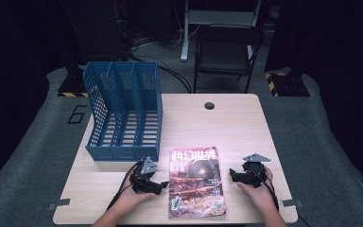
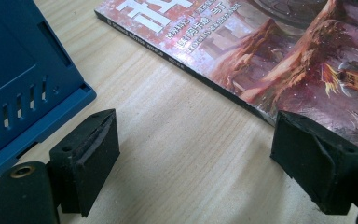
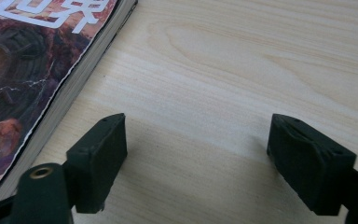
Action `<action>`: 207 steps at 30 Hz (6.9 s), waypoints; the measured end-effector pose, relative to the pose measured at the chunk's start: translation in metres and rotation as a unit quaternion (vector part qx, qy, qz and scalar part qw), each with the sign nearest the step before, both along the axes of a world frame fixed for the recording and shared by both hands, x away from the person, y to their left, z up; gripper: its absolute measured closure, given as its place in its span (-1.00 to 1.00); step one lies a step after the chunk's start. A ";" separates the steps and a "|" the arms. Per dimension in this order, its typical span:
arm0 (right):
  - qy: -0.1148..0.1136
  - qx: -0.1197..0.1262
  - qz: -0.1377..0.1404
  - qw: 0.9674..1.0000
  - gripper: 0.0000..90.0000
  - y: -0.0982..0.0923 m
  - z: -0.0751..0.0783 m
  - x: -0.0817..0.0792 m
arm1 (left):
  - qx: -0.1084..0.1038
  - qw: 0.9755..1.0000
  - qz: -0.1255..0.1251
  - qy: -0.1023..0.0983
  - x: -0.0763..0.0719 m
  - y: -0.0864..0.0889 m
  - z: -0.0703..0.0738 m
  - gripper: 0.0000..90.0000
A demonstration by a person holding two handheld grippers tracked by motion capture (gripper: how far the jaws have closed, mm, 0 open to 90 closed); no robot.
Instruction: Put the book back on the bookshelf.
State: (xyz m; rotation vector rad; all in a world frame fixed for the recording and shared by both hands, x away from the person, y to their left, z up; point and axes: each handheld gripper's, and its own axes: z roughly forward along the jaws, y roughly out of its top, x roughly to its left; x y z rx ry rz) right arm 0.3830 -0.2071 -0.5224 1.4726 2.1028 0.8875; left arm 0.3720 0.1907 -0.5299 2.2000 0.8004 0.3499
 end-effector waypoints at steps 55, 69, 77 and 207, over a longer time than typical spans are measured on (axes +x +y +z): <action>0.067 0.105 0.059 0.990 -0.20 0.052 0.012 -0.005 | -0.030 0.994 0.050 0.091 -0.009 -0.019 0.016 -0.26; 0.075 0.106 0.069 0.989 -0.12 0.059 0.010 -0.005 | -0.018 0.997 0.020 0.073 -0.018 -0.040 0.013 -0.25; 0.080 0.111 0.066 0.988 -0.08 0.060 0.010 -0.006 | -0.014 0.998 0.011 0.062 -0.021 -0.046 0.012 -0.26; 0.137 0.202 0.072 0.967 0.38 0.059 0.006 -0.003 | -0.038 0.999 0.015 0.032 -0.029 -0.053 0.005 -0.23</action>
